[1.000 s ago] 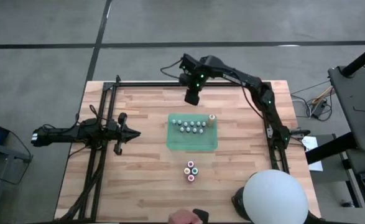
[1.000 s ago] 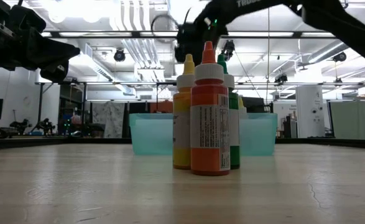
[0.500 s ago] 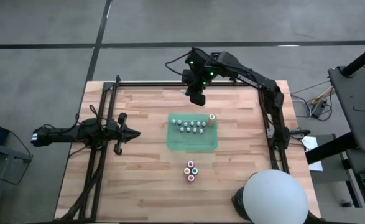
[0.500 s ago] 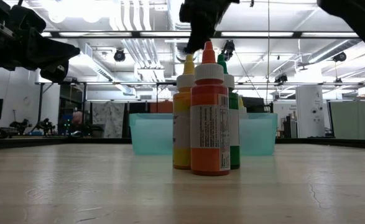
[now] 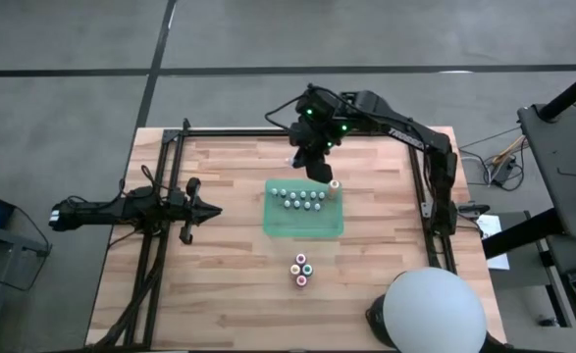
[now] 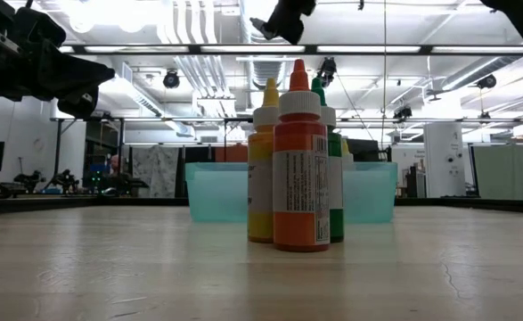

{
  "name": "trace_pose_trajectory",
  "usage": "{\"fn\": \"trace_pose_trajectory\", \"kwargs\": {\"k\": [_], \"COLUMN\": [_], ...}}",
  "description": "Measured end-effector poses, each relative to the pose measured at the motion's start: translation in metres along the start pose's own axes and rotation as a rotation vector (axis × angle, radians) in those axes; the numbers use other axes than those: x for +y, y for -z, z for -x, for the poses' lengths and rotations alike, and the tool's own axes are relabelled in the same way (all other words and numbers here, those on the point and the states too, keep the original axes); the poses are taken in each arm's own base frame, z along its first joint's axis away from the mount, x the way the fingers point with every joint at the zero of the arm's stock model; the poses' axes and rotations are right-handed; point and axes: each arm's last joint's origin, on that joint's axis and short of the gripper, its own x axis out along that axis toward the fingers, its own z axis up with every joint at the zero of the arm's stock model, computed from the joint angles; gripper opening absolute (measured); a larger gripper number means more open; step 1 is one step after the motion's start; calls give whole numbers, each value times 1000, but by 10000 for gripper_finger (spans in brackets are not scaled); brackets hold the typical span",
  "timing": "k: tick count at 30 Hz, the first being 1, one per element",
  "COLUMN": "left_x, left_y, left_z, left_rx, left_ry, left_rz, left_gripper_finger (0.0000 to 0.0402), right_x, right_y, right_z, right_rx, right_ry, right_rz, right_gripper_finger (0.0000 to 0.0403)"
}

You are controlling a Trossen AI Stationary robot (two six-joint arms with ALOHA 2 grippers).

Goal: Pick & Place food coloring
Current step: Put the small green food coloring bottle into the green container

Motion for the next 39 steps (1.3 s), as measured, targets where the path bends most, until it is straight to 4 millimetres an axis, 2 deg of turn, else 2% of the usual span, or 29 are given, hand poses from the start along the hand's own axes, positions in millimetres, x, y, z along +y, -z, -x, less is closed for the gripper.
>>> {"fn": "trace_pose_trajectory", "kwargs": {"k": [11, 18, 24, 27, 32, 39], "left_x": [0, 0, 0, 0, -1, -4], "left_y": [0, 0, 0, 0, -10, -37], "left_z": [0, 0, 0, 0, 0, 7], "left_rx": [0, 0, -2, -4, -105, -383], "left_ry": [0, 0, -2, -2, 10, 82], "left_rz": [0, -2, -205, -227, -163, 164], "left_gripper_finger": [0, 0, 0, 0, 0, 0], "right_x": [14, 14, 15, 16, 19, 23], "right_y": [-3, -3, -3, -2, -2, -1], "right_z": [-5, -5, -2, 1, 10, 21], "right_rx": [9, 11, 6, -2, -20, -43], "right_ry": [-24, -24, -23, -22, -20, -17], "right_rz": [-63, -94, -114, -138, -153, -146], "right_gripper_finger": [57, 57, 57, 57, 57, 57]}}
